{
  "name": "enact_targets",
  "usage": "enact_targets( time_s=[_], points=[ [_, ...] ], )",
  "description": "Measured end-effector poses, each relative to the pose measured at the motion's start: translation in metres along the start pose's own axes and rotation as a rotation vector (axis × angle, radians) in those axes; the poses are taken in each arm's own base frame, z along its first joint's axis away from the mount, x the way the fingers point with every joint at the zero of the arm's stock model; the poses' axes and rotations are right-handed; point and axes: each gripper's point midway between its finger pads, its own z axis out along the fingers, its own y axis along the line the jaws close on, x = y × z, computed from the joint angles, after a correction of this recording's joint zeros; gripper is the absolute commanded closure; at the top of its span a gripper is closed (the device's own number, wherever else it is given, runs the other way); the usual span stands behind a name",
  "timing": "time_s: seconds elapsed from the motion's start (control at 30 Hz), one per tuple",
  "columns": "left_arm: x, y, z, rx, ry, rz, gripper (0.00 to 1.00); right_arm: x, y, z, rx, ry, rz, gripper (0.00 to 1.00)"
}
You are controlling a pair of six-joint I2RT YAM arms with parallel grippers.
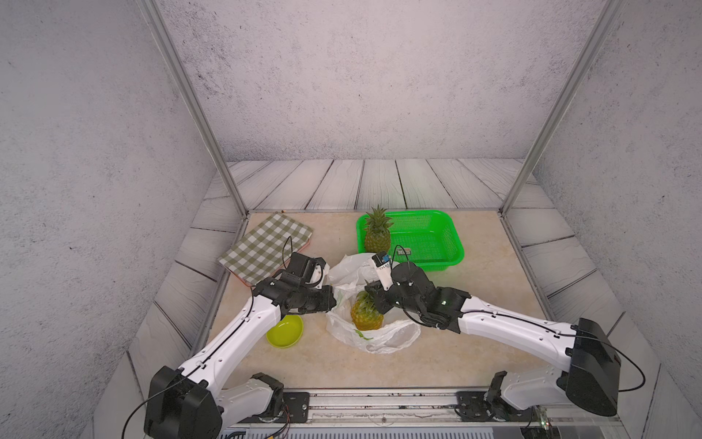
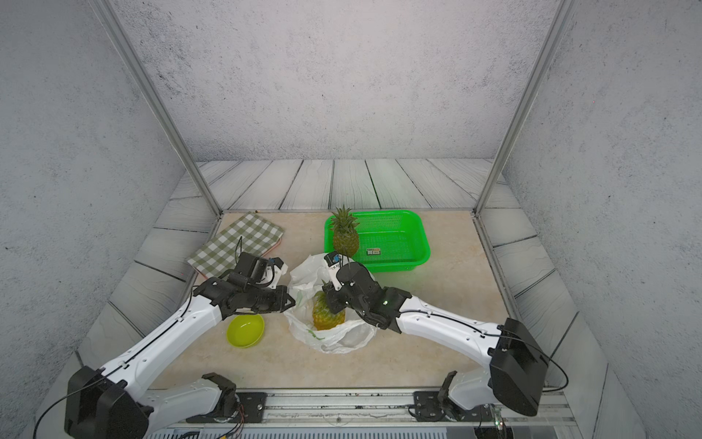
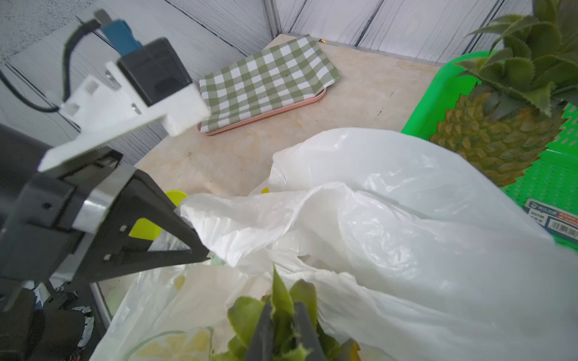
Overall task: Place the pineapple into a plastic bag & tie a knot
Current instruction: Place the pineapple in the plastic bag, then pick up the pineapple from the basket.
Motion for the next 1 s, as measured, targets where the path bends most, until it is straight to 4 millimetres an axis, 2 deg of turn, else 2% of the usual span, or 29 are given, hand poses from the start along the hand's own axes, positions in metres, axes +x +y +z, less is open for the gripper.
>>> enact_targets(
  time_s=[0.07, 0.1, 0.17, 0.2, 0.27, 0.4, 0.47, 0.57, 0.77, 0.87, 1.0],
  points=[
    [0.001, 0.001, 0.000, -0.003, 0.002, -0.003, 1.00, 0.003, 0.000, 0.000, -0.003, 0.013, -0.004, 0.44],
    [0.001, 0.001, 0.000, -0.004, 0.004, -0.003, 1.00, 0.005, 0.000, -0.001, -0.003, 0.021, -0.006, 0.38],
    [0.002, 0.003, 0.000, -0.010, 0.008, -0.001, 1.00, 0.004, 0.001, -0.004, -0.002, 0.036, -0.010, 0.33],
    [0.002, 0.003, -0.001, -0.015, 0.011, 0.001, 0.93, 0.001, 0.002, -0.007, -0.002, 0.039, -0.014, 0.30],
    [0.002, 0.004, -0.002, -0.025, 0.017, 0.015, 0.78, -0.010, 0.005, -0.016, -0.004, 0.031, -0.022, 0.26],
    [-0.005, 0.005, -0.009, -0.055, 0.010, 0.050, 0.52, -0.051, 0.015, -0.043, -0.013, -0.044, -0.037, 0.25],
    [-0.011, 0.004, -0.016, -0.075, -0.001, 0.075, 0.45, -0.073, 0.018, -0.058, -0.007, -0.089, -0.046, 0.25],
    [-0.022, 0.002, -0.028, -0.108, -0.025, 0.111, 0.40, -0.098, 0.018, -0.076, 0.025, -0.137, -0.060, 0.22],
    [-0.032, 0.004, -0.041, -0.168, -0.027, 0.184, 0.39, -0.127, -0.004, -0.094, 0.129, -0.167, -0.079, 0.13],
    [-0.029, 0.005, -0.042, -0.173, -0.006, 0.214, 0.36, -0.139, -0.027, -0.088, 0.191, -0.150, -0.060, 0.12],
    [-0.024, 0.004, -0.044, -0.167, 0.009, 0.242, 0.35, -0.151, -0.066, -0.066, 0.270, -0.108, -0.015, 0.10]
  ],
)
